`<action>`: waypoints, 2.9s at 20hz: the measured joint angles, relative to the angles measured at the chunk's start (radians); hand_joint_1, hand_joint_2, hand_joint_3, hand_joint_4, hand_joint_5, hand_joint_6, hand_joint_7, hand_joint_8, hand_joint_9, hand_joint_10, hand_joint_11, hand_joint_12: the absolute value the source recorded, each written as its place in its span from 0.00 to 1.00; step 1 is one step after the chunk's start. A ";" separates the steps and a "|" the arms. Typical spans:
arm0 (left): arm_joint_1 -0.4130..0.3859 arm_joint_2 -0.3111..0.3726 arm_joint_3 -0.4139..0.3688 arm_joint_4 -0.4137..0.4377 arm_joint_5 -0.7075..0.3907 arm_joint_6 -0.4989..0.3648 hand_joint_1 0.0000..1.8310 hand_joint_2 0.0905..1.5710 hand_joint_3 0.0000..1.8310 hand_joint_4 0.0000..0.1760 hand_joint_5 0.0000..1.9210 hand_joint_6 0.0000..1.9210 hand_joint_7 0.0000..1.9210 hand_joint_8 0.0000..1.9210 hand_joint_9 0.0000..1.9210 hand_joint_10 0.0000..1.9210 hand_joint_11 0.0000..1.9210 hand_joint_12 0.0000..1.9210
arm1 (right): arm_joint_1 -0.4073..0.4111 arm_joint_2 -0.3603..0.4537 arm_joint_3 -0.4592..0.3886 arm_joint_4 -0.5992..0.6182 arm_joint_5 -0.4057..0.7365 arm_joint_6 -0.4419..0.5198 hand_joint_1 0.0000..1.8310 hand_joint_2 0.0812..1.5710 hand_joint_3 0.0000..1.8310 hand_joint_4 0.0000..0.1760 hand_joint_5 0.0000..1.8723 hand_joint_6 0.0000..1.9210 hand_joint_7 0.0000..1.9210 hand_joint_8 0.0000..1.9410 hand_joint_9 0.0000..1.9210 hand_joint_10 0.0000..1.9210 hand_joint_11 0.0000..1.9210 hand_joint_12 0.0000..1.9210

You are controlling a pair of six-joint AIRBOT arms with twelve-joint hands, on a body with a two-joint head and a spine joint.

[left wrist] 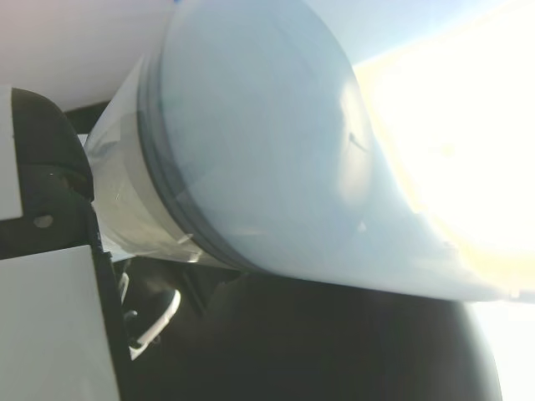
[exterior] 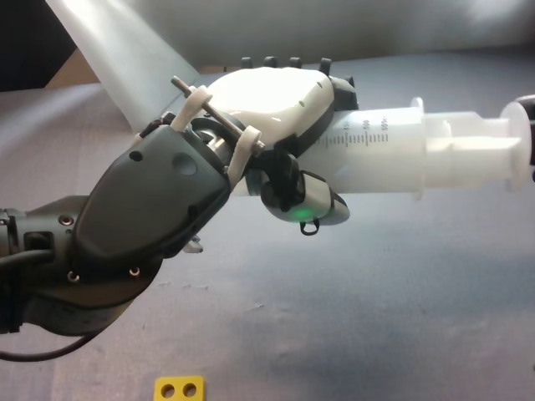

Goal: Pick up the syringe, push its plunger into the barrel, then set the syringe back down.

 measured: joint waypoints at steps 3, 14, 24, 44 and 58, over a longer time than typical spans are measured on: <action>0.000 0.006 0.000 -0.008 -0.009 0.007 0.73 0.76 0.00 0.00 0.41 0.56 0.39 0.76 0.36 0.82 0.28 0.75 | 0.007 -0.033 0.005 -0.008 -0.007 0.000 0.00 0.77 0.00 0.00 0.12 0.00 0.10 0.00 0.07 0.00 0.00 0.18; 0.000 0.011 0.002 -0.023 -0.014 0.028 0.73 0.78 0.00 0.00 0.40 0.57 0.38 0.79 0.34 0.84 0.28 0.76 | 0.011 -0.140 0.016 -0.023 -0.012 0.008 0.00 0.76 0.00 0.00 0.14 0.00 0.12 0.00 0.09 0.00 0.00 0.23; 0.002 0.016 0.005 -0.039 -0.043 0.035 0.73 0.77 0.00 0.00 0.41 0.55 0.40 0.76 0.34 0.83 0.26 0.77 | 0.010 -0.284 0.096 -0.024 0.008 0.011 0.00 0.77 0.00 0.00 0.15 0.00 0.13 0.00 0.10 0.00 0.00 0.23; -0.003 0.003 -0.002 0.008 0.016 0.002 0.73 0.79 0.00 0.00 0.39 0.57 0.35 0.83 0.32 0.88 0.26 0.79 | 0.062 -0.015 0.055 -0.079 0.048 -0.524 0.00 0.77 0.00 0.00 0.17 0.00 0.15 0.00 0.12 0.00 0.00 0.27; 0.135 -0.014 -0.001 0.172 0.015 -0.106 0.73 0.79 0.00 0.00 0.40 0.57 0.35 0.82 0.32 0.87 0.26 0.80 | 0.090 -0.005 0.053 -0.079 0.245 -1.272 0.00 0.77 0.00 0.00 0.15 0.00 0.14 0.00 0.11 0.00 0.00 0.25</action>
